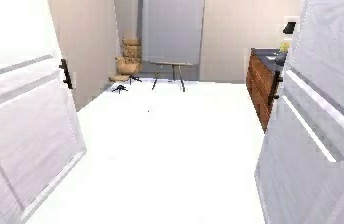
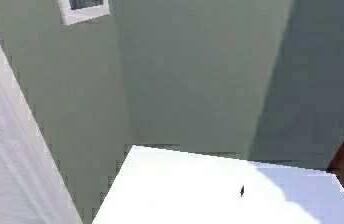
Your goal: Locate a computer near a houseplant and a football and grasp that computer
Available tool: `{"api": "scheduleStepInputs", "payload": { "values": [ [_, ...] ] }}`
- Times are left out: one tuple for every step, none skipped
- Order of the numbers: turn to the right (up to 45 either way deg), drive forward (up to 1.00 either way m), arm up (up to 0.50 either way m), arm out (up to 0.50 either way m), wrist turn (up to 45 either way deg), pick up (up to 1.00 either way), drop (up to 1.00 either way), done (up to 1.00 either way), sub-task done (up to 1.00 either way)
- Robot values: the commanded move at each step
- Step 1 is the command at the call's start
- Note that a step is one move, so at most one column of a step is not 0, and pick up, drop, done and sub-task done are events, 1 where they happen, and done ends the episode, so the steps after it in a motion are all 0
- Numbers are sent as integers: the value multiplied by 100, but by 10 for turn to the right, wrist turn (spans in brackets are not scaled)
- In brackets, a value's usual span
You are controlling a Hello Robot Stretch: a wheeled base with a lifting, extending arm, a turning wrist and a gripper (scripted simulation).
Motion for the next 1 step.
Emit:
{"api": "scheduleStepInputs", "payload": {
  "values": [
    [30, 0, 0, 0, 0, 0, 0, 0, 0]
  ]
}}
